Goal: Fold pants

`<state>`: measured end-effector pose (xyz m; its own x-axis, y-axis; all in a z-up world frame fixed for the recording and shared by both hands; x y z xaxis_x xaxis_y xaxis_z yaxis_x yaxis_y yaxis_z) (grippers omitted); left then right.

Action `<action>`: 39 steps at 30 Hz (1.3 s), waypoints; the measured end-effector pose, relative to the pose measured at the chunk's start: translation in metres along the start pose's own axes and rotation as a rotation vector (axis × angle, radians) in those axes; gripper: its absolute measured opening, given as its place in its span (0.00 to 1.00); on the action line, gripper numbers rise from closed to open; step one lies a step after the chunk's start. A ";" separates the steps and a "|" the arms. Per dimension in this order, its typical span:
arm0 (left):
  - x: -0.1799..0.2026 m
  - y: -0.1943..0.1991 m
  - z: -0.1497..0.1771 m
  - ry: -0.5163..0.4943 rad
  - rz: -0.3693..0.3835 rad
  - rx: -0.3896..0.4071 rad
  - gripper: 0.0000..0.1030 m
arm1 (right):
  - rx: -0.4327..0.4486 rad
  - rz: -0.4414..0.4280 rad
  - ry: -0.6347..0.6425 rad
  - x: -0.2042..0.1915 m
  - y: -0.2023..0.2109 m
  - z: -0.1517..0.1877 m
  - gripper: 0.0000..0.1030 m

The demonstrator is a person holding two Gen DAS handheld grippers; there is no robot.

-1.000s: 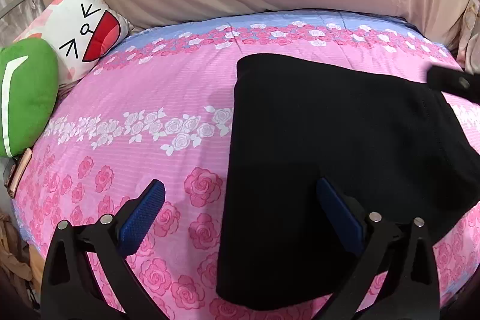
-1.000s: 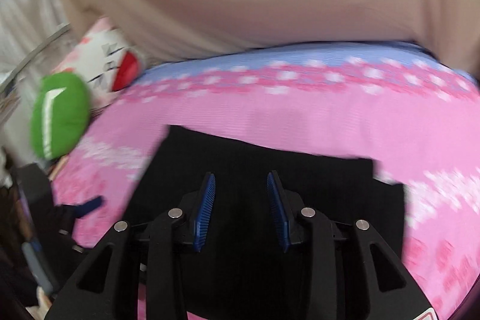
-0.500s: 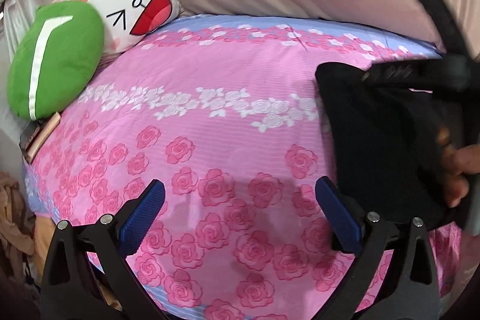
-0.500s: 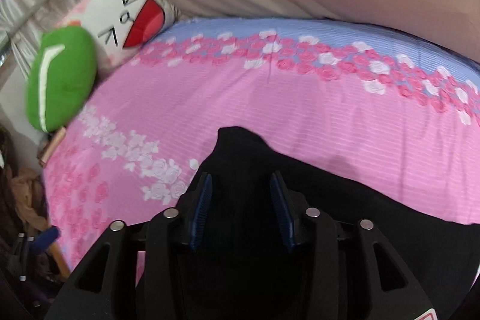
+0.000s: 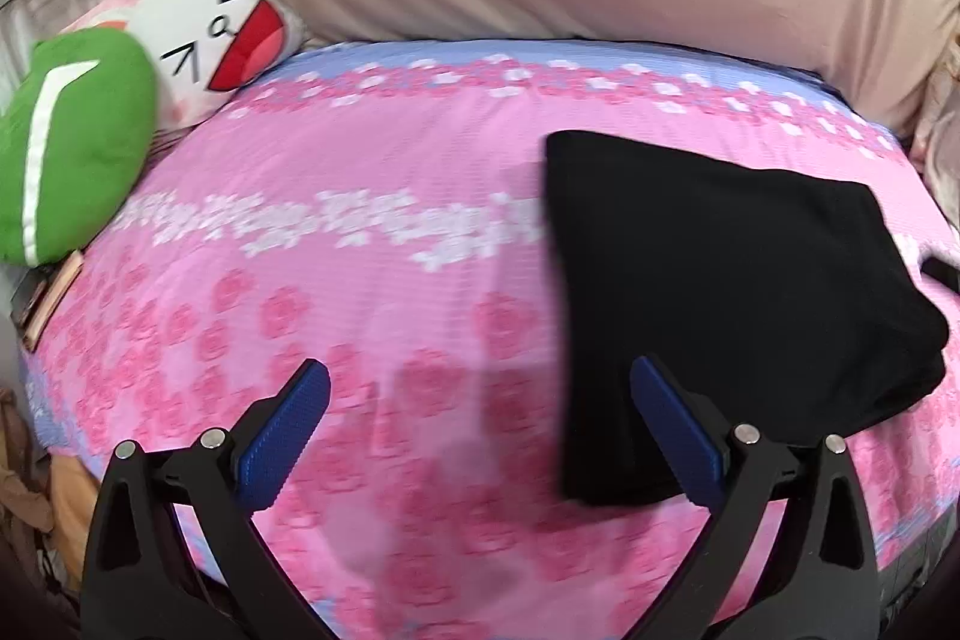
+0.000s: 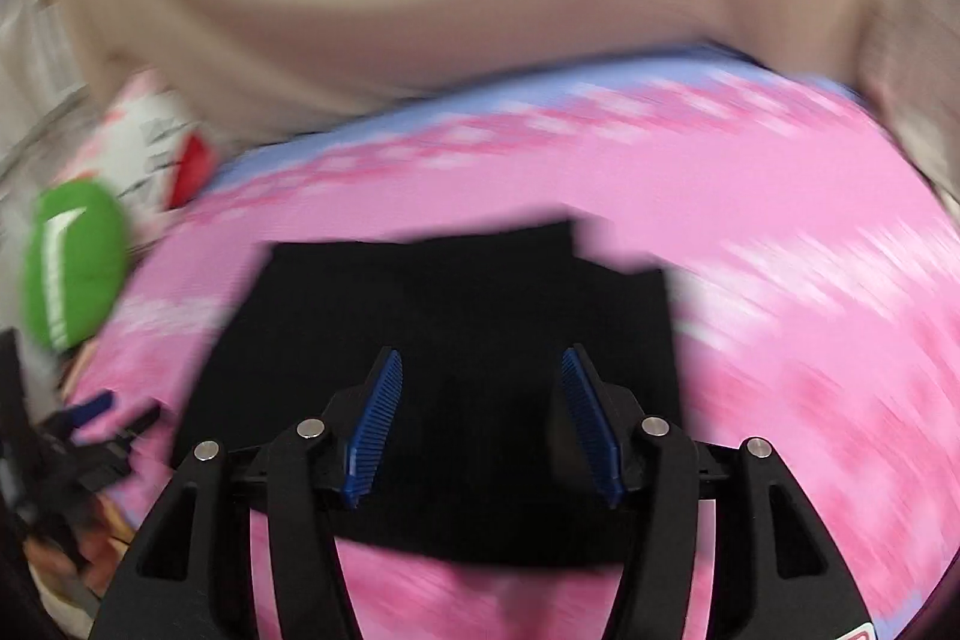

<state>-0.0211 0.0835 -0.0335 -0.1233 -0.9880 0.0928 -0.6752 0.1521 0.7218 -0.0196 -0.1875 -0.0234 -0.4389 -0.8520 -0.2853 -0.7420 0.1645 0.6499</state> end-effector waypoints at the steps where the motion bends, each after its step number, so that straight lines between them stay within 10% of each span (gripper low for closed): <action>1: 0.010 -0.004 -0.001 -0.005 0.014 -0.005 0.95 | -0.023 0.018 -0.027 0.016 -0.001 0.007 0.54; 21: 0.041 -0.016 0.011 -0.013 0.027 -0.066 0.95 | -0.090 -0.161 -0.061 -0.001 -0.023 0.034 0.60; 29: 0.043 -0.016 0.011 -0.014 0.029 -0.060 0.95 | 0.013 -0.237 -0.094 0.004 0.005 0.008 0.15; 39: 0.049 -0.031 0.018 -0.008 0.040 -0.095 0.95 | -0.026 -0.118 -0.108 0.038 -0.015 0.034 0.28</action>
Point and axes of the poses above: each gripper's, at about its wrist camera, not at the fingertips, and y roughly against the way its jaws point, x to its right, z to its underside, the point moved 7 cm from there along -y, roughly the way its jaws point, and after that the axes turned 13 degrees about z, right-handed, at the moved point
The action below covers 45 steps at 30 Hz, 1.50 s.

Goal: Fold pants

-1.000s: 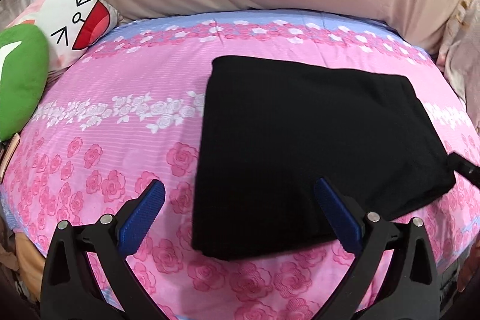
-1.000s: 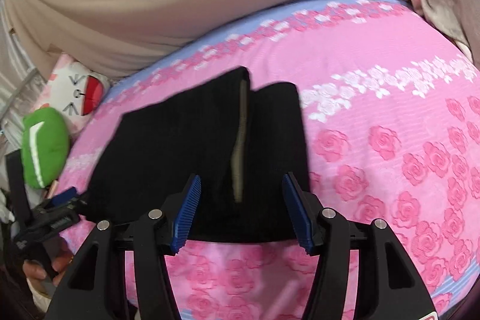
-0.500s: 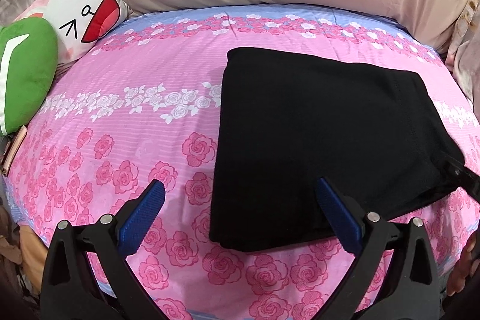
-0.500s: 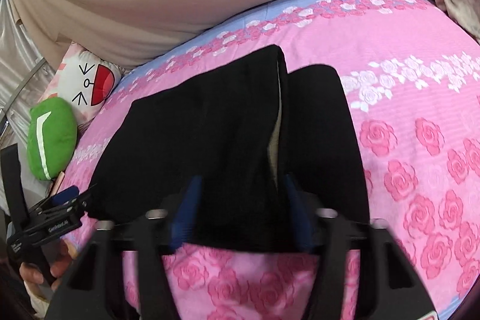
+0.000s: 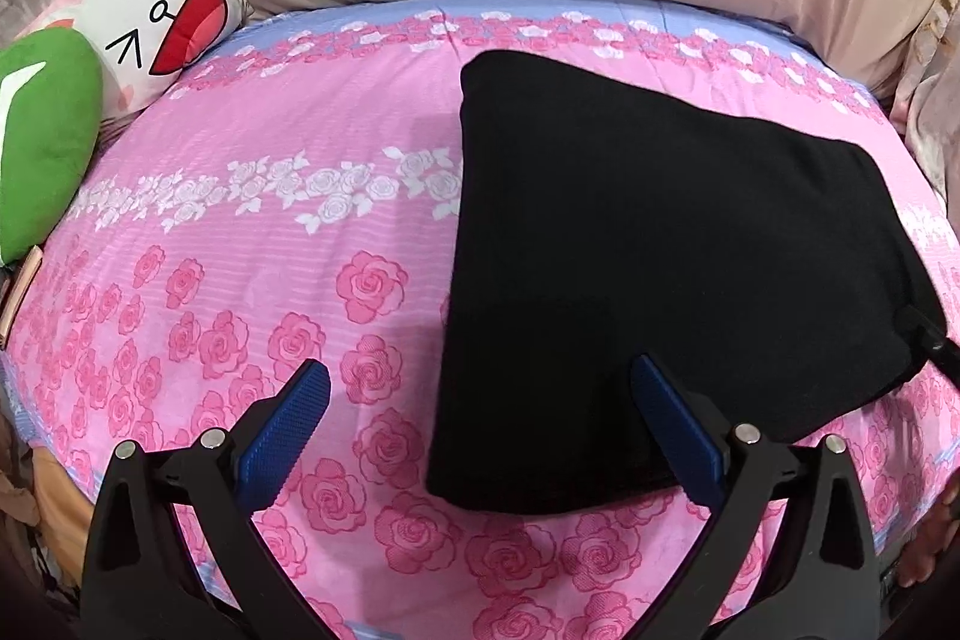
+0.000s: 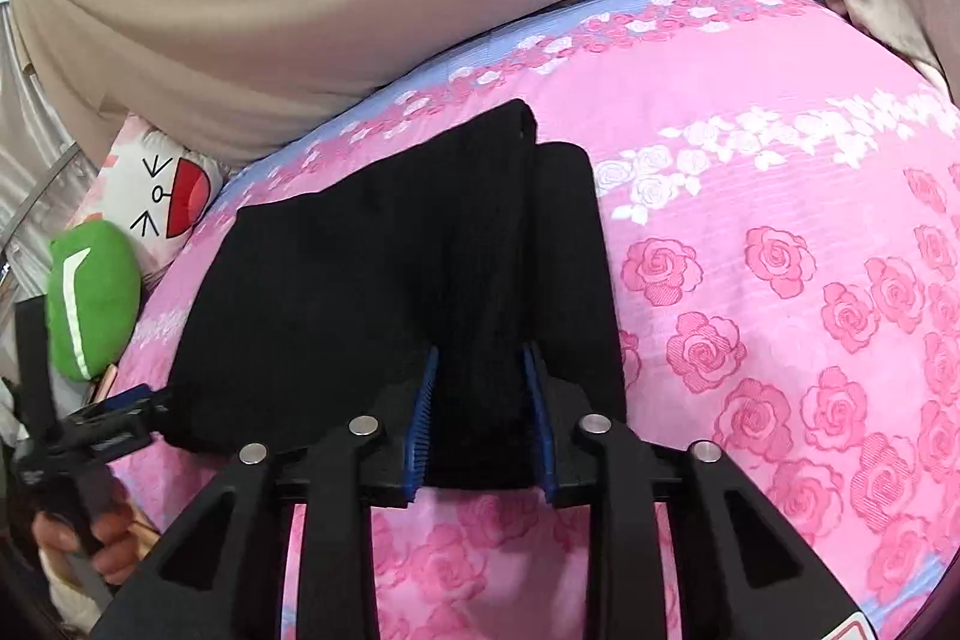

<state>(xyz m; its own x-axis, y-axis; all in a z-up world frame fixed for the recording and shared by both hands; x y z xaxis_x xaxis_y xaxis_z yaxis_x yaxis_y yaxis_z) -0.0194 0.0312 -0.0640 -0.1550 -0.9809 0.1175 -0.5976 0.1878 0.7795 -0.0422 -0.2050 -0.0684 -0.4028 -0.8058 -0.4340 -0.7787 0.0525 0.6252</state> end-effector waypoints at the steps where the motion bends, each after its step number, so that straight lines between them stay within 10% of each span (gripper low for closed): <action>1: 0.000 0.000 0.001 -0.002 0.000 -0.003 0.95 | 0.014 0.010 -0.004 0.000 0.005 -0.003 0.30; 5: -0.006 0.002 0.002 0.016 0.008 -0.003 0.96 | 0.088 0.009 0.036 -0.009 0.029 -0.027 0.32; 9: -0.009 0.000 0.004 0.056 0.037 -0.014 0.96 | 0.101 0.020 0.091 -0.013 0.014 -0.068 0.62; 14: -0.004 0.002 0.004 0.032 0.026 -0.013 0.96 | -0.048 0.056 0.161 -0.019 -0.056 -0.098 0.62; 16: -0.001 0.002 0.002 0.022 0.024 -0.016 0.96 | -0.105 0.029 0.148 -0.021 -0.078 -0.099 0.54; 17: 0.000 0.002 0.001 0.019 0.024 -0.016 0.96 | -0.109 0.025 0.160 -0.024 -0.081 -0.099 0.26; 22: 0.002 0.000 -0.001 -0.001 0.036 -0.019 0.95 | 0.052 0.035 0.167 -0.023 -0.025 -0.104 0.04; 26: 0.002 -0.014 0.000 0.024 0.062 -0.037 0.96 | -0.060 0.117 0.163 0.001 -0.068 -0.078 0.30; 29: 0.000 -0.010 0.000 0.028 0.079 -0.035 0.96 | -0.007 0.118 0.076 0.012 -0.036 -0.066 0.67; 45: 0.005 -0.006 0.007 0.031 0.112 -0.043 0.95 | -0.101 -0.029 -0.083 0.019 -0.019 0.004 0.75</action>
Point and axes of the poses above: each gripper's, at about its wrist camera, not at the fingertips, and y roughly against the way its jaws point, x to its right, z to its underside, the point moved 7 cm from there along -y, roughly the way its jaws point, and after that the axes turned 13 degrees about z, right-handed, at the moved point
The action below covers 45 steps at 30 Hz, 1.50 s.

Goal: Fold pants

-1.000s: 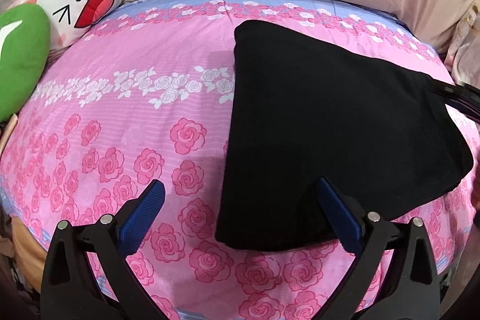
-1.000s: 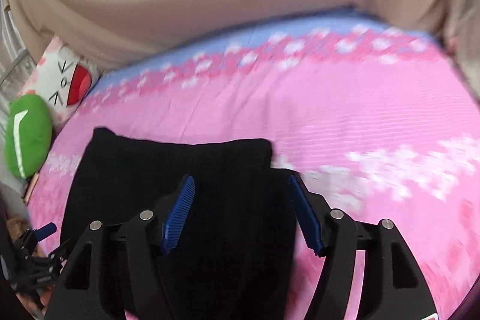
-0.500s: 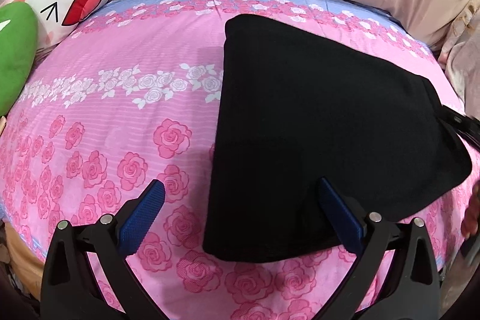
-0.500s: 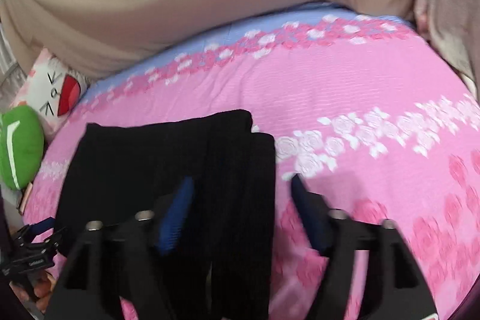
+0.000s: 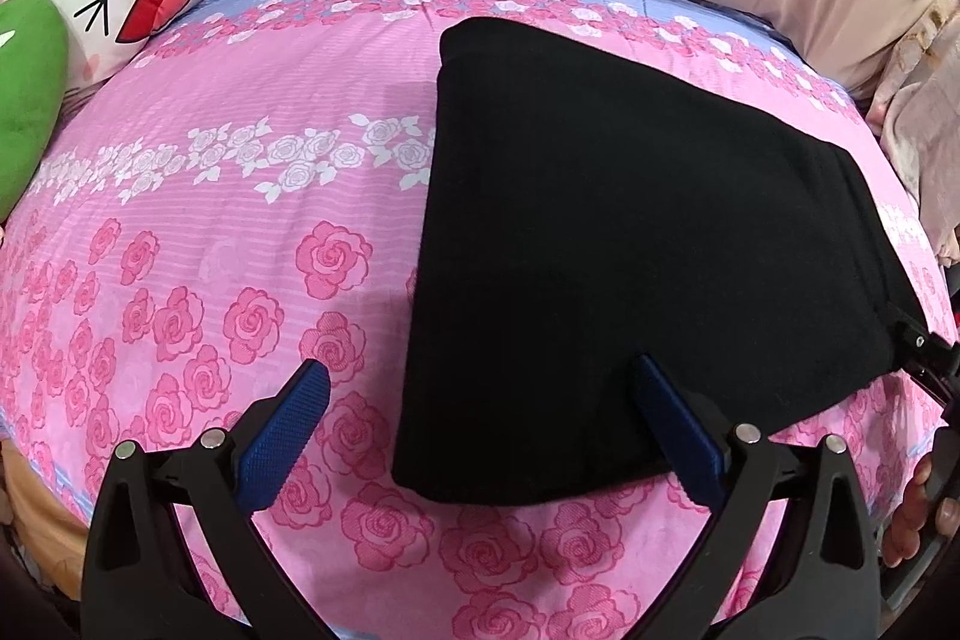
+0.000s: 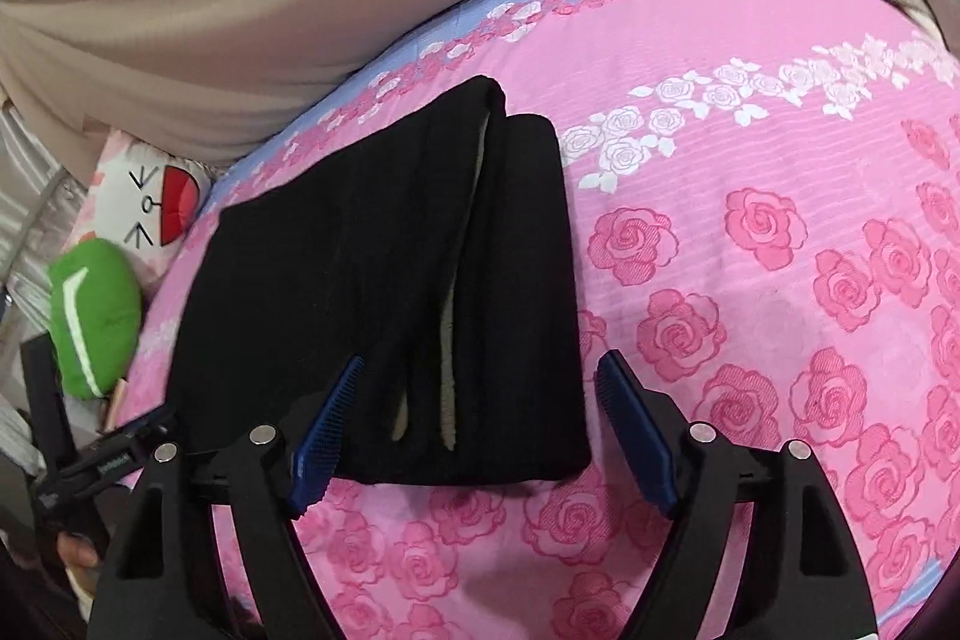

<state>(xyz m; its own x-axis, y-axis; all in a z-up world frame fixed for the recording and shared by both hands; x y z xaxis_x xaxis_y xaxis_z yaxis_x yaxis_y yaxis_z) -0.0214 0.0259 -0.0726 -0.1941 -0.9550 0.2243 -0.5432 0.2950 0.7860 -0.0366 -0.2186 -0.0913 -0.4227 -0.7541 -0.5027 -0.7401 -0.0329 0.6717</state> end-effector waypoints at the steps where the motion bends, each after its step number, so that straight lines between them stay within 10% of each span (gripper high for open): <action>1: 0.001 0.002 0.000 -0.002 0.007 0.005 0.95 | 0.000 -0.015 -0.007 -0.001 0.001 0.000 0.75; 20: 0.001 -0.026 -0.015 0.231 0.336 -0.028 0.93 | 0.004 -0.042 0.004 -0.009 -0.009 0.001 0.78; 25: -0.005 -0.020 -0.020 0.215 0.348 -0.010 0.41 | 0.020 -0.082 0.021 -0.010 -0.008 -0.004 0.42; 28: 0.006 0.004 -0.018 0.164 0.360 0.002 0.37 | 0.028 -0.148 0.016 -0.014 0.018 -0.007 0.37; 33: 0.013 0.016 0.012 0.121 0.378 -0.077 0.41 | 0.002 -0.139 0.039 -0.004 0.048 0.020 0.40; 39: -0.005 0.004 0.018 0.179 0.260 -0.060 0.86 | -0.040 -0.104 -0.044 0.020 0.024 0.038 0.64; 41: -0.006 0.009 0.014 0.145 0.179 -0.030 0.87 | 0.028 -0.026 -0.017 0.019 0.033 0.025 0.65; 43: -0.004 0.011 0.008 0.107 0.120 -0.010 0.89 | 0.135 0.053 0.036 0.009 0.050 0.007 0.64; 45: -0.001 0.012 0.002 0.072 0.051 0.015 0.91 | 0.201 0.036 0.141 -0.024 0.064 -0.009 0.37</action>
Point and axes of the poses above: each gripper's, at about its wrist camera, not at the fingertips, and y roughly against the way its jaws point, x to its right, z to its underside, the point moved 7 cm from there along -y, roughly the way its jaws point, and after that the axes turned 13 degrees about z, right-handed, at the moved point
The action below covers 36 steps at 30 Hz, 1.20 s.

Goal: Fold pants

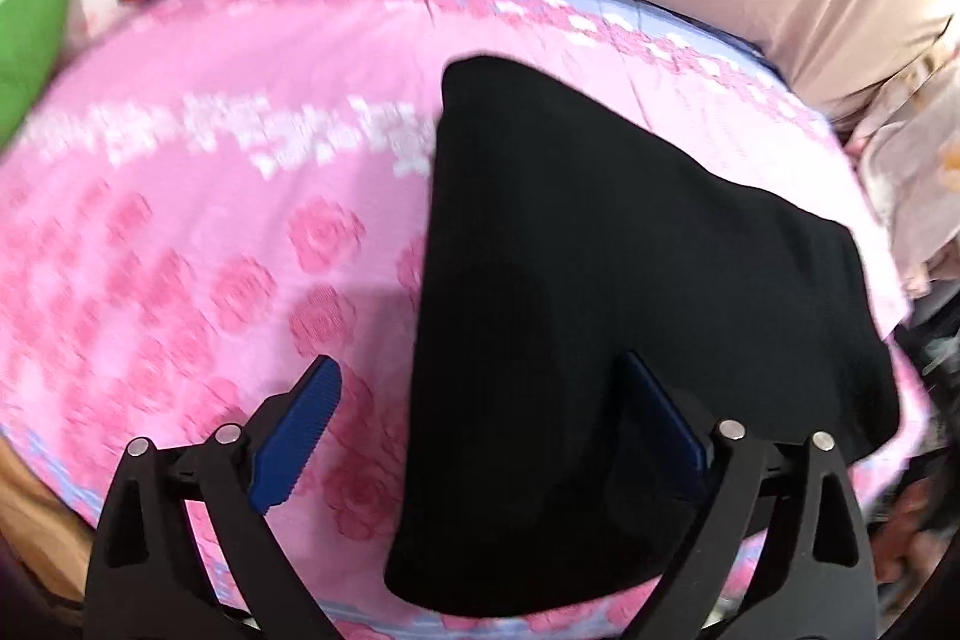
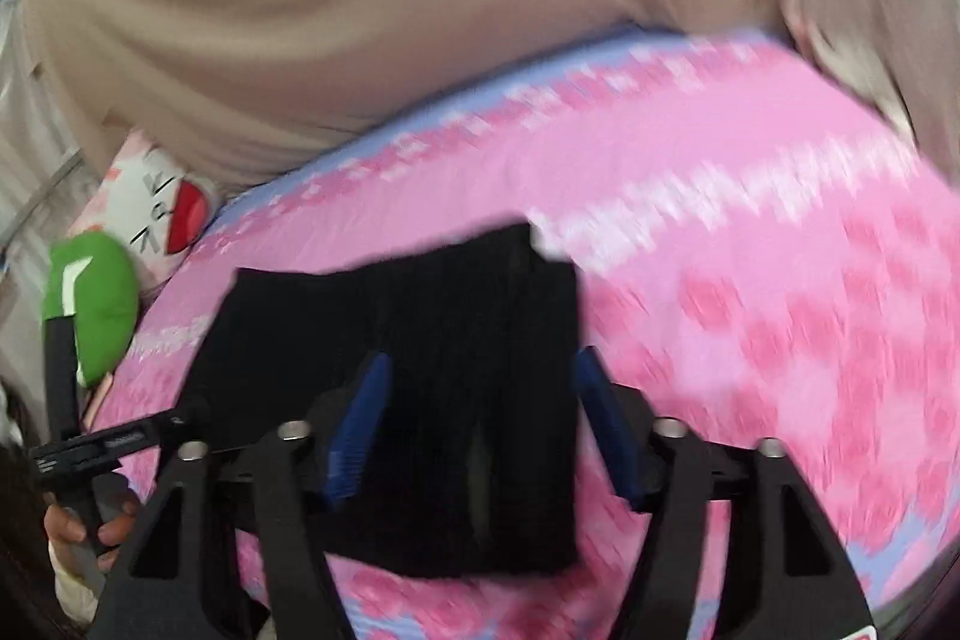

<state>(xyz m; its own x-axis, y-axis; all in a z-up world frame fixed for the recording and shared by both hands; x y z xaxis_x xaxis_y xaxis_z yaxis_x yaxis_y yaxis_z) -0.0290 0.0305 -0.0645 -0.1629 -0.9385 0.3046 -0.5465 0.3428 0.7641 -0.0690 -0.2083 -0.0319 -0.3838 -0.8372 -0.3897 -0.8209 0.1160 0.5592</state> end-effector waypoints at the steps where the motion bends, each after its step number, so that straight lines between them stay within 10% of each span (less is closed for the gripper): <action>1: 0.000 0.000 -0.002 -0.023 -0.037 0.012 0.91 | 0.004 -0.030 0.031 -0.014 0.000 -0.006 0.29; 4: 0.007 -0.004 -0.006 -0.067 -0.106 0.031 0.92 | -0.041 -0.136 0.167 -0.070 -0.017 -0.015 0.12; 9: 0.012 -0.007 -0.007 -0.117 -0.163 0.047 0.94 | -0.193 0.022 0.190 -0.065 -0.106 -0.014 0.01; 16: 0.017 -0.014 -0.009 -0.133 -0.175 0.051 0.94 | -0.130 0.008 0.201 -0.076 -0.076 -0.023 0.13; 20: 0.016 -0.013 -0.008 -0.134 -0.168 0.049 0.95 | -0.184 0.003 0.086 -0.045 -0.090 -0.017 0.00; 31: 0.015 -0.014 -0.008 -0.127 -0.154 0.045 0.96 | -0.105 0.130 -0.008 0.017 -0.018 -0.001 0.48; 36: 0.015 -0.010 0.008 -0.085 0.044 -0.013 0.95 | -0.146 0.084 -0.054 0.033 -0.009 0.021 0.67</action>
<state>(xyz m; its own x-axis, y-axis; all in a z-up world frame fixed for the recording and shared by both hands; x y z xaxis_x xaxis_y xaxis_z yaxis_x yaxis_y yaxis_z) -0.0326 0.0125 -0.0725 -0.2558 -0.9226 0.2888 -0.5271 0.3835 0.7583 -0.0836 -0.2259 -0.0653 -0.4739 -0.7972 -0.3740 -0.7162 0.1018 0.6904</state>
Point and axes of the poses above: each gripper's, at about its wrist camera, not at the fingertips, and y roughly against the way its jaws point, x to its right, z to its underside, the point moved 7 cm from there along -y, roughly the way its jaws point, and after that the axes turned 13 degrees about z, right-handed, at the moved point
